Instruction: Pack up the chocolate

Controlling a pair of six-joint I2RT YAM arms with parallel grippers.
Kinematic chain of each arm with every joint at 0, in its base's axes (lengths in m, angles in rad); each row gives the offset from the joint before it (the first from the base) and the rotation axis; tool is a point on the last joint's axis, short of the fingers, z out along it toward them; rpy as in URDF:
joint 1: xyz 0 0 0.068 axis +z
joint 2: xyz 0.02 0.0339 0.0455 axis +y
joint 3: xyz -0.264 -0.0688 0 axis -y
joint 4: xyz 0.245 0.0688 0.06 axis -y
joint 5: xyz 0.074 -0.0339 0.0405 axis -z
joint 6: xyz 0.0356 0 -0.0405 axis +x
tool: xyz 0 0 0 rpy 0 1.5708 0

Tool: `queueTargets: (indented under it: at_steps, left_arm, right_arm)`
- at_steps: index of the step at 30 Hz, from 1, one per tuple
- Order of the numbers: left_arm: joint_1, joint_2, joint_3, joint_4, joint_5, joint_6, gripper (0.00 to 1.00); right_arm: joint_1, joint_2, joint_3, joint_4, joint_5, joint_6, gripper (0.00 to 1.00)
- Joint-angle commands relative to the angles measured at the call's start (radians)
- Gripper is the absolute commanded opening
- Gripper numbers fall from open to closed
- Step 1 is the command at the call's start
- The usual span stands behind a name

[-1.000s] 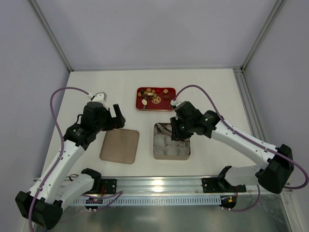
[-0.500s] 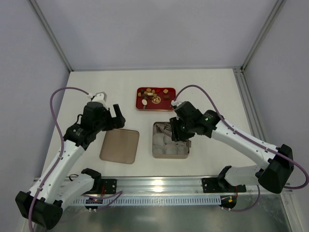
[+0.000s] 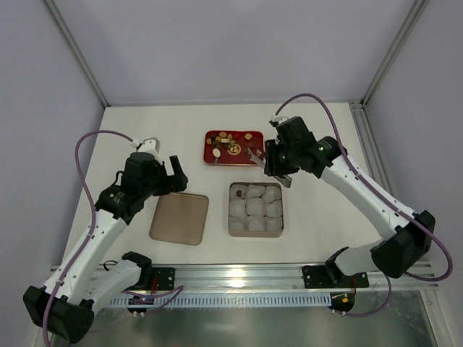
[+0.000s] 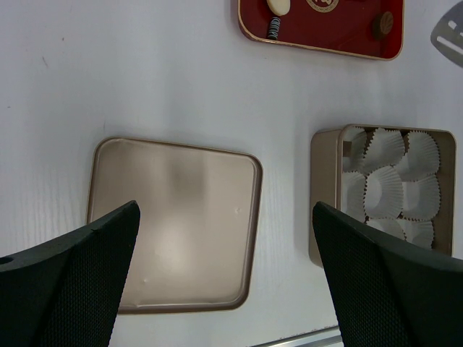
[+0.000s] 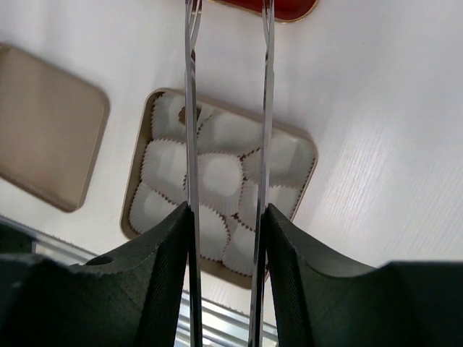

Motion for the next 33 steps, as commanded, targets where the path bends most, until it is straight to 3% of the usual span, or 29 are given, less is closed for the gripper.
queueTargets:
  at_steps: [1, 7, 12, 33]
  left_arm:
    - [0.003, -0.012, 0.003, 0.019, -0.008, -0.004, 1.00]
    - [0.003, -0.009, 0.004, 0.019, -0.002, -0.006, 1.00]
    - [0.003, -0.017, 0.003, 0.019, -0.004, -0.006, 1.00]
    - [0.003, -0.017, 0.003, 0.022, 0.012, -0.007, 1.00]
  right_arm:
    - [-0.065, 0.108, 0.086, 0.084, -0.012, -0.067, 0.46]
    - [-0.094, 0.348, 0.290, 0.053, 0.086, -0.108, 0.45]
    - [-0.107, 0.467, 0.388, 0.045, 0.077, -0.097, 0.47]
    - [-0.097, 0.584, 0.400, 0.065, 0.111, -0.007, 0.49]
